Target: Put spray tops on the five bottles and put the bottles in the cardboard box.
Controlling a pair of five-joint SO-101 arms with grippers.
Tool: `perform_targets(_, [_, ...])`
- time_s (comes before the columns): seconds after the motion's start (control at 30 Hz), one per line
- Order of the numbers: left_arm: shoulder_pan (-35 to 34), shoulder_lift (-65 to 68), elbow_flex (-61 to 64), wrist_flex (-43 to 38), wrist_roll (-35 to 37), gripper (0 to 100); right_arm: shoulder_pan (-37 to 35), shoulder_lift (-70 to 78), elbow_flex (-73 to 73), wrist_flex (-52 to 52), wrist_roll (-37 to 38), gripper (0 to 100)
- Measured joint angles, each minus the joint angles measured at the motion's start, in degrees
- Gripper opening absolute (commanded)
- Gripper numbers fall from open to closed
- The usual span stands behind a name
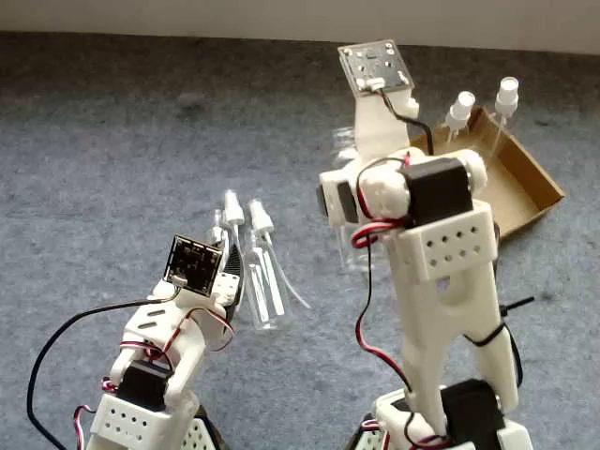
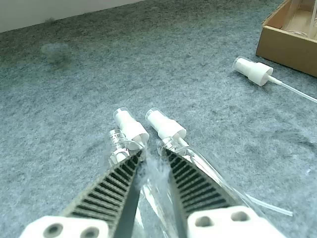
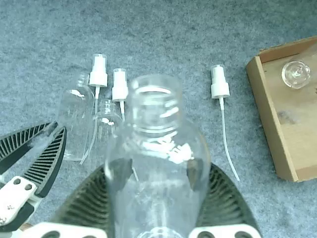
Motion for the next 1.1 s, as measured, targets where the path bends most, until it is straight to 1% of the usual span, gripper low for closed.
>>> perform_targets(0.07, [0.00, 0.00, 0.00, 0.00, 0.00, 1, 0.18, -4.40, 4.48, -0.88, 0.00, 3.8])
perform_targets(0.23, [0.00, 0.00, 0.00, 0.00, 0.00, 1, 0.26, -15.30, 20.57, -9.76, 0.00, 3.8])
perform_targets(0.57, [0.00, 0.00, 0.00, 0.00, -0.35, 1, 0.26, -37.98, 61.89, -39.38, 0.00, 3.8])
perform_targets(0.7, [-1.67, 0.00, 0.00, 0.00, -5.98, 1, 0.26, -45.27, 75.52, -50.20, 0.00, 3.8])
perform_targets(0.8, [-2.29, 0.00, 0.00, 0.00, -7.74, 1, 0.26, -48.26, 83.78, -56.97, 0.00, 3.8])
perform_targets(0.93, [-2.81, 0.00, 0.00, 0.00, -8.88, 1, 2.81, -49.23, 90.99, -64.26, 0.00, 3.8])
perform_targets(1.1, [-2.81, 0.00, 0.00, 0.00, -14.86, 1, 6.15, -49.41, 97.32, -72.97, 0.00, 3.8])
